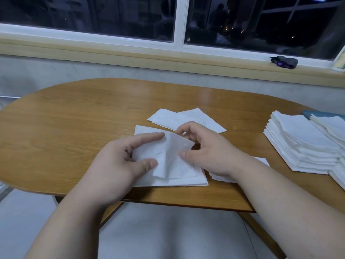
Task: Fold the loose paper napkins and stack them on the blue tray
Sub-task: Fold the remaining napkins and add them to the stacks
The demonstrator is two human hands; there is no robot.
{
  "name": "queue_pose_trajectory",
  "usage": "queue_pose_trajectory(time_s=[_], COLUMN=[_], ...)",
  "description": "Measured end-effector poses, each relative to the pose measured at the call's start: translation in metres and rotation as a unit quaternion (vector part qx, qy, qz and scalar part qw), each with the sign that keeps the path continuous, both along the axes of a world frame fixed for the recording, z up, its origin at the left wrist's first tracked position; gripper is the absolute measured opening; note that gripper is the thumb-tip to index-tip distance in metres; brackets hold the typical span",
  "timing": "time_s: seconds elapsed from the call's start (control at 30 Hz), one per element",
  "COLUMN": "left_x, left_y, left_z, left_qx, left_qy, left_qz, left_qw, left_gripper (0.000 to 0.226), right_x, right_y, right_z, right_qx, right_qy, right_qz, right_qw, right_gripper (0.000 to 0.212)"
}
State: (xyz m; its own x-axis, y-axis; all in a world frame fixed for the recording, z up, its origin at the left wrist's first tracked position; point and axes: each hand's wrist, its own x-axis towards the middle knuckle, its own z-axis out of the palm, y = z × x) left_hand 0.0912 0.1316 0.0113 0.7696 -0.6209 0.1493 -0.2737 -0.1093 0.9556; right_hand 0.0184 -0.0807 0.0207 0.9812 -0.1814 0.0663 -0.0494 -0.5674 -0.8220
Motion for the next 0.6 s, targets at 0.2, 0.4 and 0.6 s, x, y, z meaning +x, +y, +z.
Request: queue_pose_trajectory(time_s=[0.2,0.4,0.6], left_x=[0.007,0.005,0.010], left_y=[0.003,0.003,0.007], left_z=[-0.004,-0.001,-0.002], left_qx=[0.044,0.155,0.235], left_qy=[-0.006,-0.070,-0.115], left_qz=[0.024,0.078,0.073], left_qw=[0.999,0.982,0.962], left_gripper=[0.028,0.019,0.026], right_x=[-0.009,-0.021,-0.015], right_y=[-0.008,-0.007,-0.008], right_z=[-0.009,-0.021,-0.027], right_qx=[0.109,-0.099,-0.206], right_qy=[-0.079,-0.054,-0.059], right_qz=[-0.015,-0.050,-0.030], right_qw=[0.991,0.992,0.976], right_gripper=[0.028,0.013,0.010])
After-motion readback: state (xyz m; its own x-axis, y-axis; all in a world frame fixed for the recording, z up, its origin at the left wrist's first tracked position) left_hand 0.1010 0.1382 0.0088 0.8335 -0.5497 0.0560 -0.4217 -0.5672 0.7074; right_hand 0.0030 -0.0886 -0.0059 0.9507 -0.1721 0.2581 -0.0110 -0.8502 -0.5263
